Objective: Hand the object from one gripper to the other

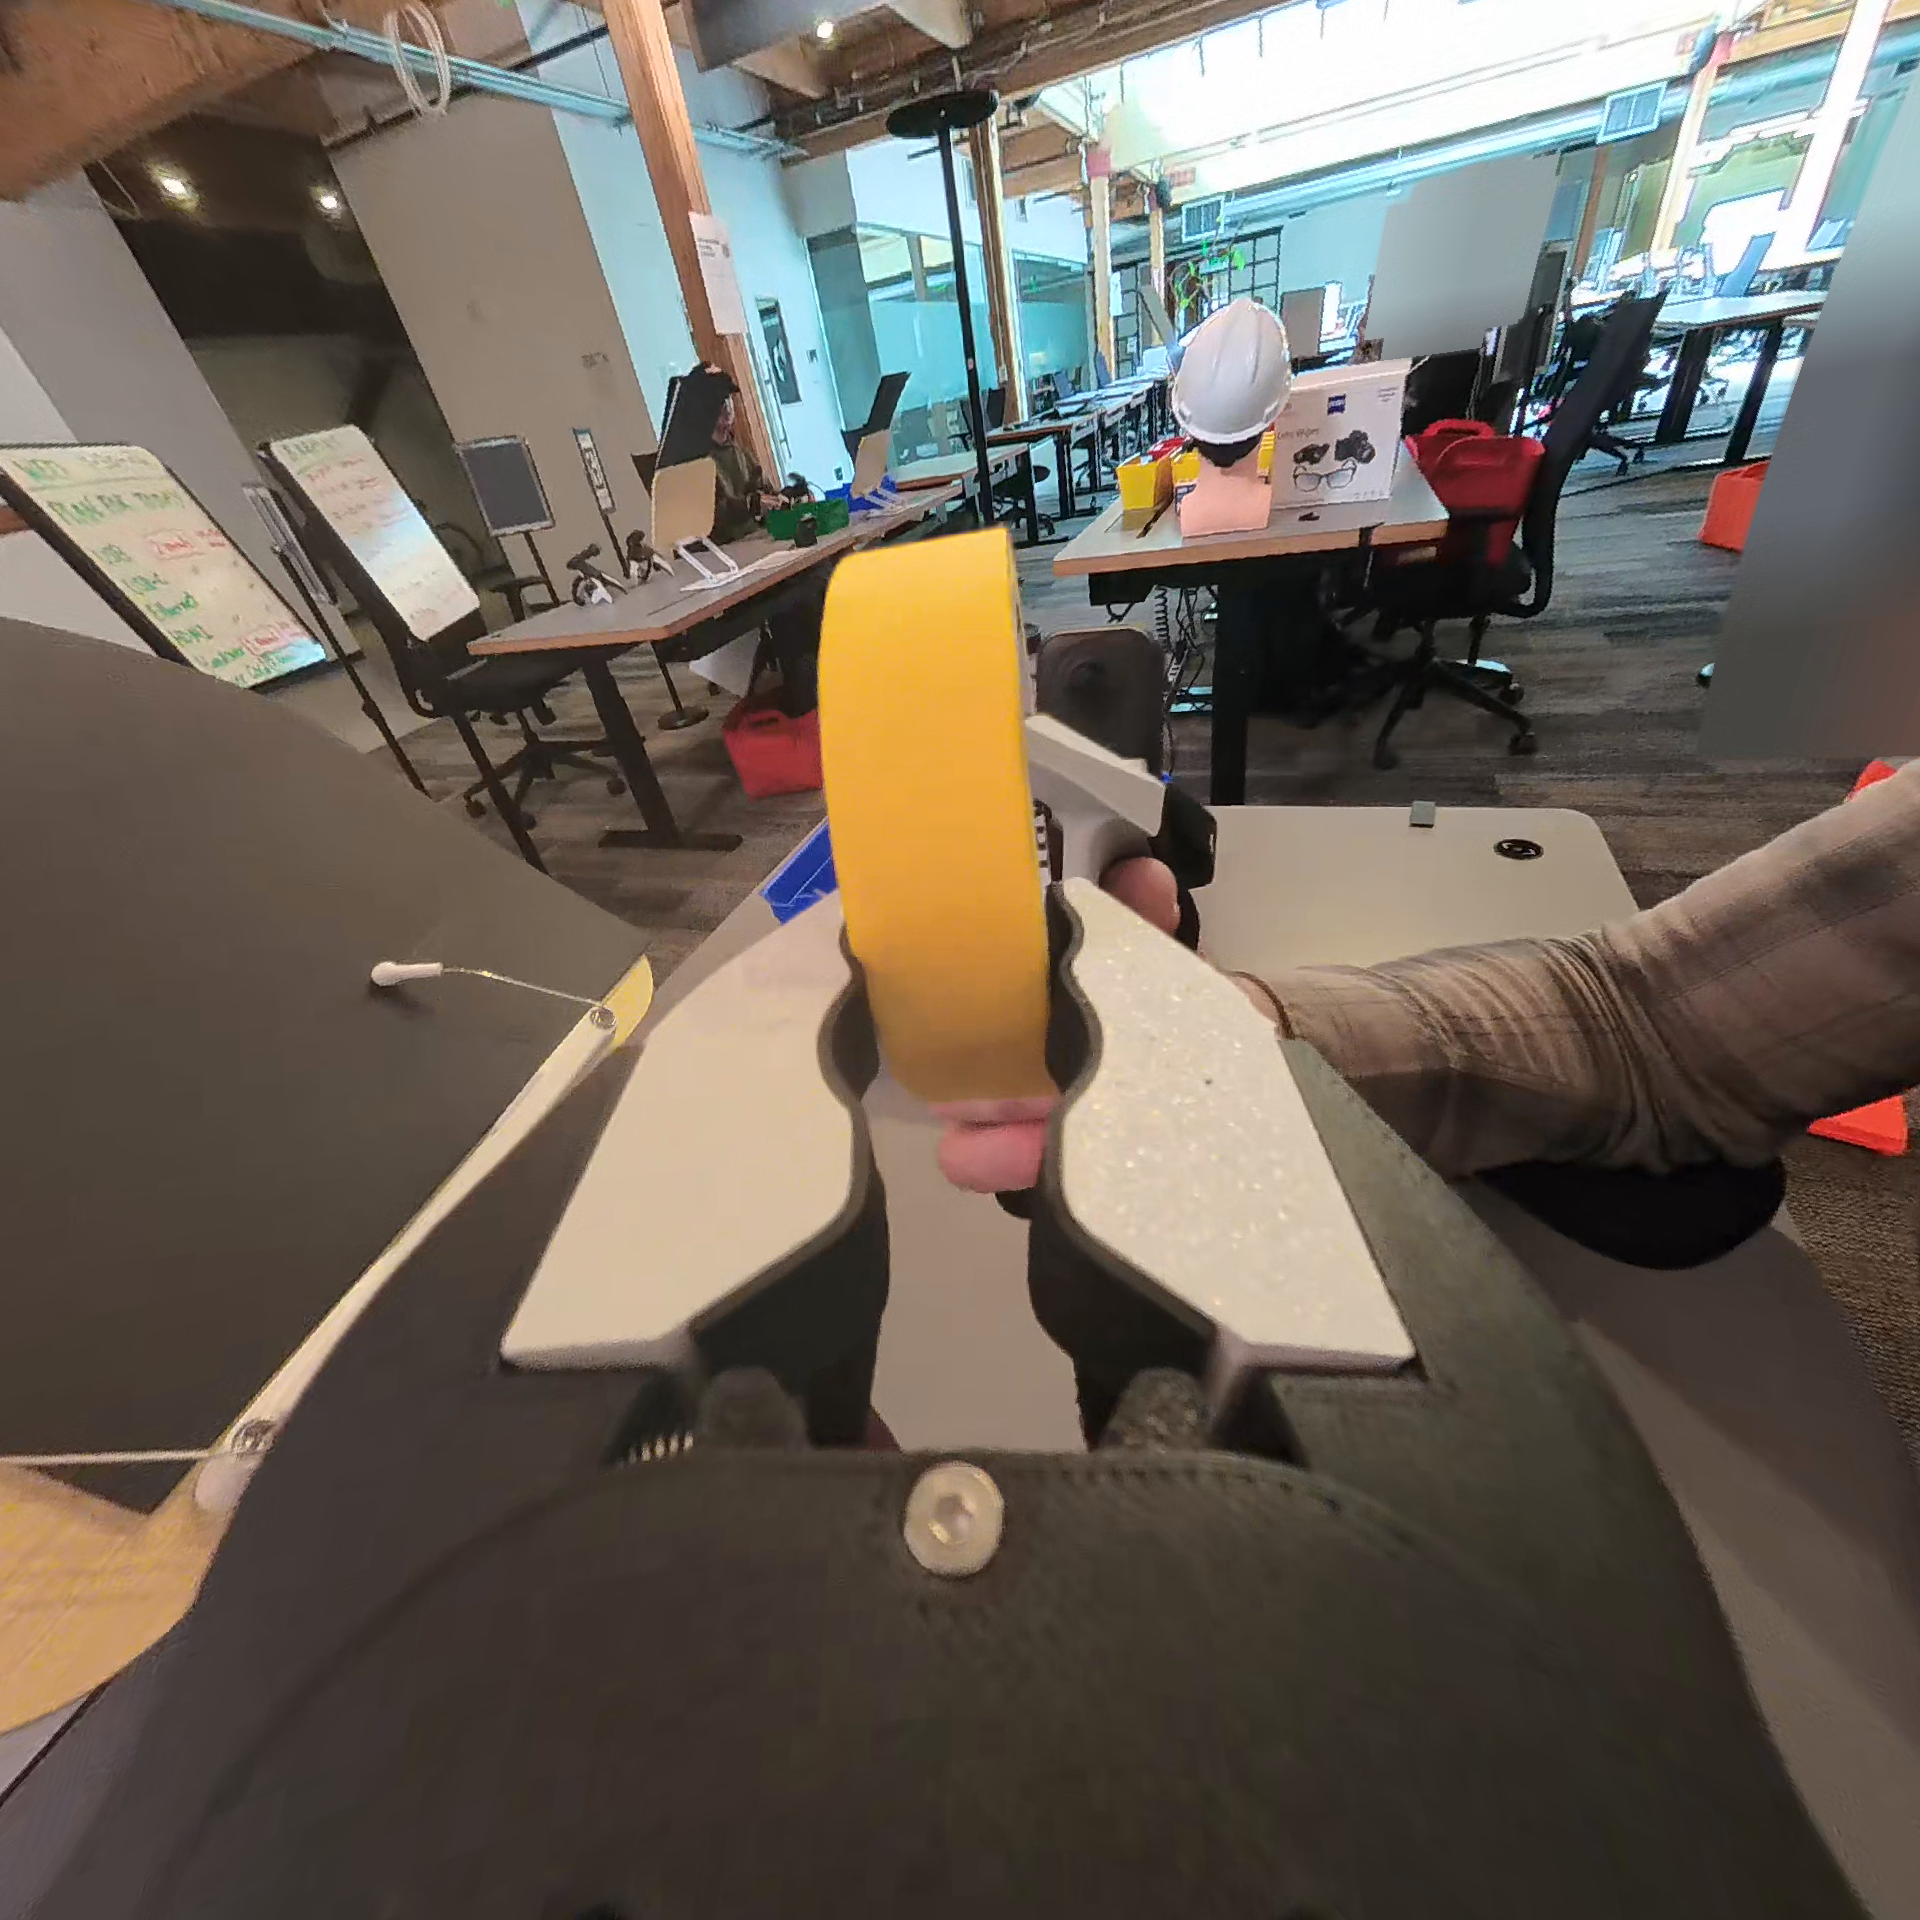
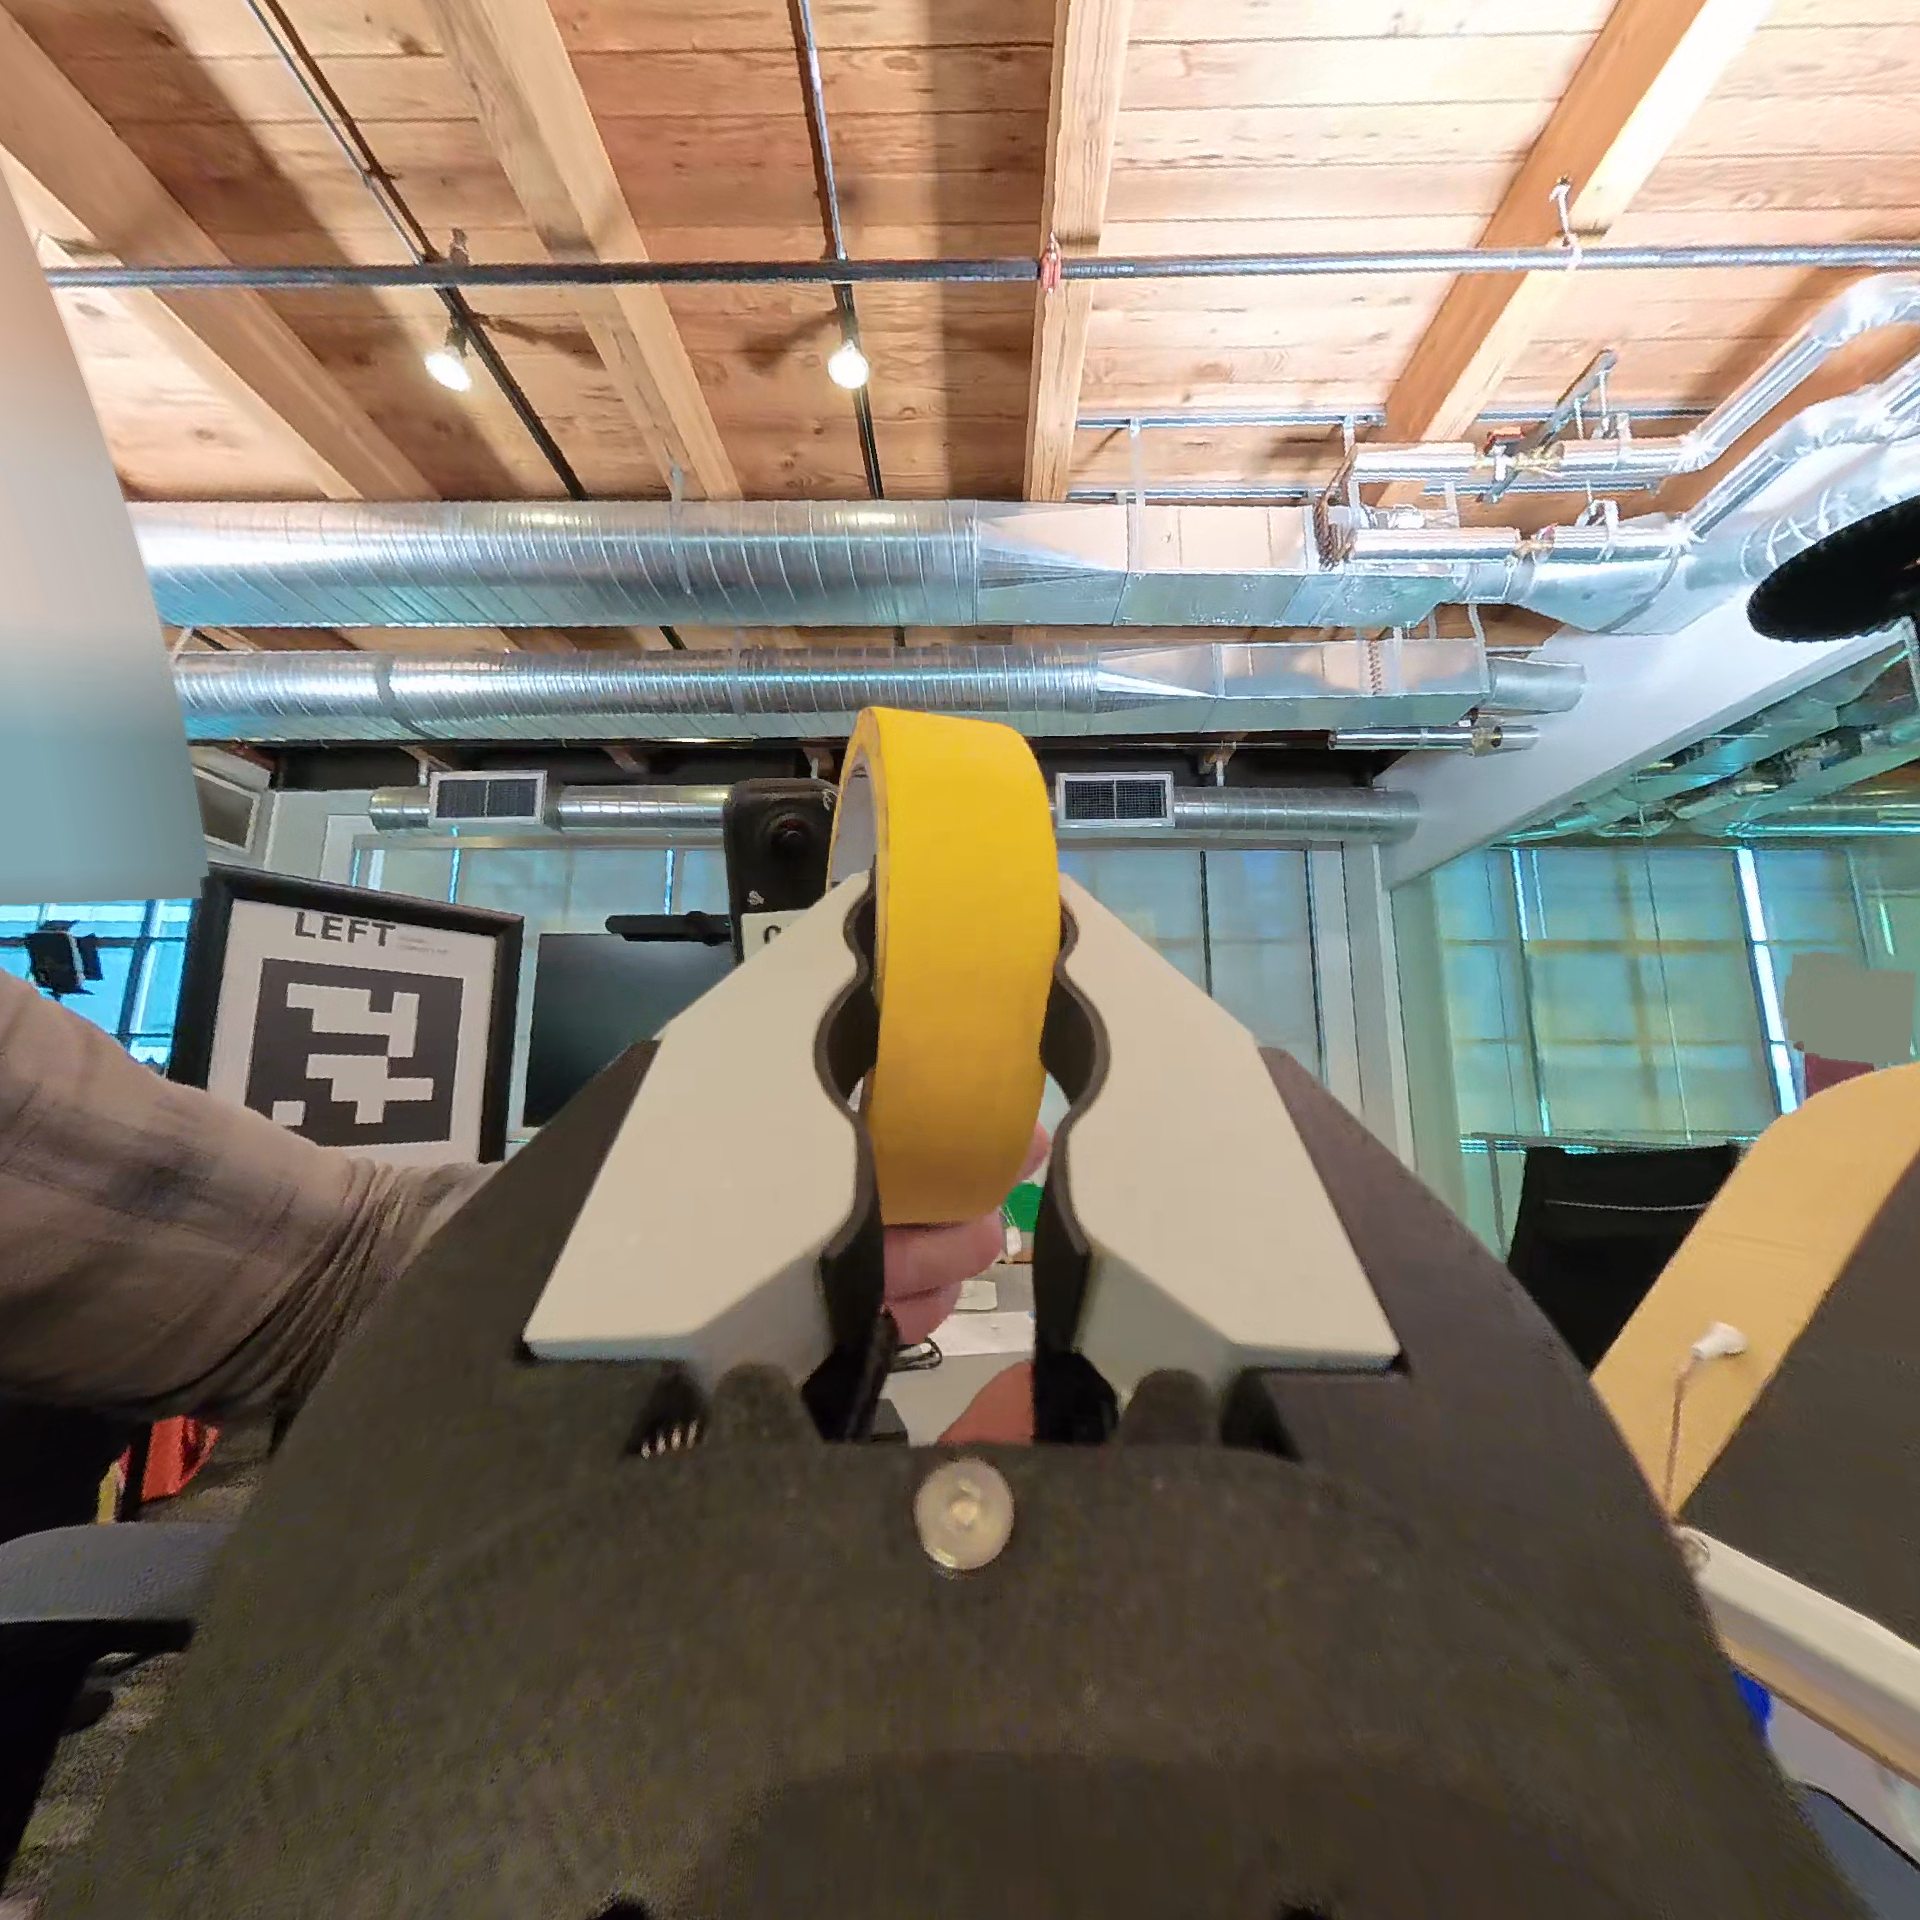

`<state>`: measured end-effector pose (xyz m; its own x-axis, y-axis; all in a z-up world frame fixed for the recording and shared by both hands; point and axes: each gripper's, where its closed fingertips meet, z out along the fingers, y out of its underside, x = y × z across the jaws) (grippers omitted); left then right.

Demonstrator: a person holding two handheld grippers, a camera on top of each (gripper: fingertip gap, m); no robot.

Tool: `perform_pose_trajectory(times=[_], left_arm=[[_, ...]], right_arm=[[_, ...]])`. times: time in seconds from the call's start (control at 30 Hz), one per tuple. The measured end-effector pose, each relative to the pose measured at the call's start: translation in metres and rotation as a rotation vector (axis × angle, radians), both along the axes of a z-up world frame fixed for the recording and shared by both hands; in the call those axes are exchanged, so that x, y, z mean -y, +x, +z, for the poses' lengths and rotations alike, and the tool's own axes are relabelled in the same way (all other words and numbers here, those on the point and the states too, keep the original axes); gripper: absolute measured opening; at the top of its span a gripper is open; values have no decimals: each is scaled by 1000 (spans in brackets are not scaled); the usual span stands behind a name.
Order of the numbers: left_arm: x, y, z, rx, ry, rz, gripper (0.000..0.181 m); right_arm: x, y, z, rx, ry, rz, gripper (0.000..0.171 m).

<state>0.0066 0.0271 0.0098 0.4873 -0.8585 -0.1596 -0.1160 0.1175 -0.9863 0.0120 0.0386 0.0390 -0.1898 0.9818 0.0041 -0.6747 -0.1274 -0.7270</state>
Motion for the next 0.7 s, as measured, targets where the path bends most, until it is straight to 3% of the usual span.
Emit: perform_pose_trajectory(times=[0.1,0.17,0.27,0.47,0.57,0.7], left_arm=[[0,-5,1,-46,-15,12,29],[-4,-11,1,-131,-14,56,28],[-7,-26,0,-251,-110,55,28],[10,-50,-16,-559,-339,-84,28],[22,-54,-20,-661,-439,-197,27],[29,-55,-29,-745,-565,-310,28]], right_arm=[[-3,-7,-5,47,29,-75,31],[-8,-15,-14,119,107,-174,61],[-13,-17,-20,177,228,-314,81],[-9,-36,-47,391,770,-752,125],[5,-52,-59,443,1013,-900,137],[28,-66,-62,418,1147,-980,139]])
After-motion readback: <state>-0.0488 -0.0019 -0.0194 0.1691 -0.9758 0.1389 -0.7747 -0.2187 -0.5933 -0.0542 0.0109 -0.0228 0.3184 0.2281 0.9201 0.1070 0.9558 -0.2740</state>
